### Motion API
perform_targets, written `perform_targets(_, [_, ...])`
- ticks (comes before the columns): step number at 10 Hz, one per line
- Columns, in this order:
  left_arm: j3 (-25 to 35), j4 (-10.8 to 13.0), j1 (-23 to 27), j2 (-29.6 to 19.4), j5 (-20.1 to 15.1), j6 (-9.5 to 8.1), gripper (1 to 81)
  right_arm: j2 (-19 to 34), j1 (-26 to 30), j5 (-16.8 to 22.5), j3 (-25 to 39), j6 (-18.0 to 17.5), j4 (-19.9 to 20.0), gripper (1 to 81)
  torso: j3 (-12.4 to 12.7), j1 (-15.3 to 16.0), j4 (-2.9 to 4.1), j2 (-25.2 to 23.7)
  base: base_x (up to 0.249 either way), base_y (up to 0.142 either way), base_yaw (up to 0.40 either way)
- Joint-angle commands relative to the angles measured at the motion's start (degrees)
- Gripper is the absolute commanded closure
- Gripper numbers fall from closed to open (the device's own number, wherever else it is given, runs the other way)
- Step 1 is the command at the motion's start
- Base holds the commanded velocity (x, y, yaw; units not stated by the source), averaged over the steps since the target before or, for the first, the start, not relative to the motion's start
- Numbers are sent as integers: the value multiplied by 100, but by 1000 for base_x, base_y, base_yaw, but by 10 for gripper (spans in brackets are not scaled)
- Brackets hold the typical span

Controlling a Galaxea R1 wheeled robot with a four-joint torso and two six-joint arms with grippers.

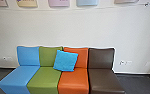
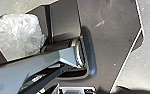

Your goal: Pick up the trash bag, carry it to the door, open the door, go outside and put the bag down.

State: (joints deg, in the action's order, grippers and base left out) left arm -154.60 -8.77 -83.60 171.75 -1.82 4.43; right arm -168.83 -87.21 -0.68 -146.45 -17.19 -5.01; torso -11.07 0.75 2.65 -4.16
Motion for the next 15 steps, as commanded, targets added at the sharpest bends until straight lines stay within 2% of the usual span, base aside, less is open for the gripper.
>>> perform_targets(1, [9,50,111,26,-521,32,811,-22,120,358,29,5,-35,10,273,0,0,-5,0,0,0])
perform_targets(2, [9,77,137,35,-574,32,811,-40,120,358,29,5,-35,10,389,-2,0,17,0,0,0])
perform_targets(3, [9,296,138,70,-583,15,811,-40,121,358,29,5,-26,10,491,-2,0,22,0,0,0])
perform_targets(4, [9,340,138,96,-574,6,811,-48,120,358,29,5,-26,10,624,-5,0,24,0,0,0])
perform_targets(5, [0,332,138,114,-565,6,811,-48,120,358,29,-4,-26,10,424,-9,0,24,0,0,0])
perform_targets(7, [-9,340,138,132,-530,15,811,-66,120,358,21,-4,-26,10,527,-15,0,26,0,0,0])
perform_targets(14, [-26,393,138,132,-557,32,811,-259,120,358,-190,5,-61,10,516,-17,0,26,0,0,0])
perform_targets(15, [-26,489,138,132,-548,32,811,-259,120,358,-190,5,-61,10,516,-17,0,26,0,0,0])
